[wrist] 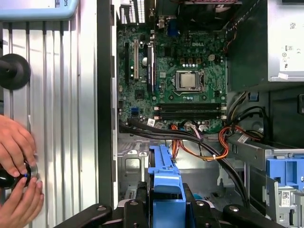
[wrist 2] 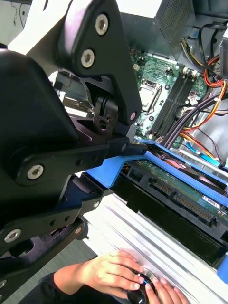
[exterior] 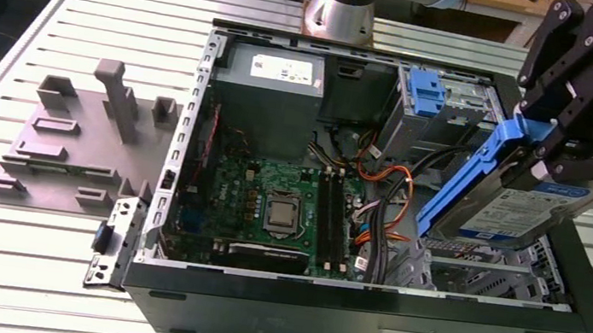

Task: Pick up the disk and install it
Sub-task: 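Insert the disk into the insertion slot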

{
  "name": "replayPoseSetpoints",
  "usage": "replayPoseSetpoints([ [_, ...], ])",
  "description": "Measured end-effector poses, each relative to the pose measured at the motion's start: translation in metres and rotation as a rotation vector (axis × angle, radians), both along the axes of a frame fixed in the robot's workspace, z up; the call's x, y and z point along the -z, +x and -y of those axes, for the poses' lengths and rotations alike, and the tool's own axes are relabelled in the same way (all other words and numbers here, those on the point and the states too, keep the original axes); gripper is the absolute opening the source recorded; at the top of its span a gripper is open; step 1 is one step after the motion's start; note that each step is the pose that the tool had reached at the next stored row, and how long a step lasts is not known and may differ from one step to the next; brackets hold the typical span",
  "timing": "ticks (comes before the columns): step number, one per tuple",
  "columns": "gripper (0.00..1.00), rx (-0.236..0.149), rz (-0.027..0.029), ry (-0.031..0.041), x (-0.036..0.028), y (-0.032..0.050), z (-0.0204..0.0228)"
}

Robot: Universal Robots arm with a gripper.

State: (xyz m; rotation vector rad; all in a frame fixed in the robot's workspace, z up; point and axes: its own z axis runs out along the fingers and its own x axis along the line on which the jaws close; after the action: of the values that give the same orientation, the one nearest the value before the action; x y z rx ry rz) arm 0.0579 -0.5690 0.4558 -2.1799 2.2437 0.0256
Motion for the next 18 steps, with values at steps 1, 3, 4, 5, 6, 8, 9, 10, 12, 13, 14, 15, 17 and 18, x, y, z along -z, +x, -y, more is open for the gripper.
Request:
replayPoseSetpoints([
  [1,0.36,0.0,0.0,-0.0001,0.0004,0.0008,0.0],
  [3,0.36,0.0,0.0,-0.0001,0.0012,0.0027,0.0],
  [4,0.36,0.0,0.0,0.0,0.0016,0.0039,0.0],
  [5,0.36,0.0,0.0,0.0,0.002,0.005,0.0],
  [6,0.36,0.0,0.0,0.0,0.0025,0.0061,0.0],
  [8,0.36,0.0,0.0,-0.0001,0.0035,0.0079,0.0],
  [9,0.36,-0.001,0.0,0.0,0.0041,0.0087,0.0],
  [10,0.36,-0.001,0.0,0.0,0.0046,0.0096,0.0],
  [12,0.36,-0.001,0.0,0.0,0.0056,0.0116,0.0],
  [13,0.36,-0.001,0.0,0.0,0.0061,0.0125,0.0],
  [14,0.36,-0.001,0.0,0.0,0.0066,0.0134,0.0],
  [15,0.36,-0.001,0.0,-0.0001,0.0071,0.0143,0.0],
  [17,0.36,-0.001,0.0,-0.0001,0.0081,0.0152,0.0],
  [18,0.36,-0.001,0.0,-0.0002,0.0087,0.0154,0.0001],
])
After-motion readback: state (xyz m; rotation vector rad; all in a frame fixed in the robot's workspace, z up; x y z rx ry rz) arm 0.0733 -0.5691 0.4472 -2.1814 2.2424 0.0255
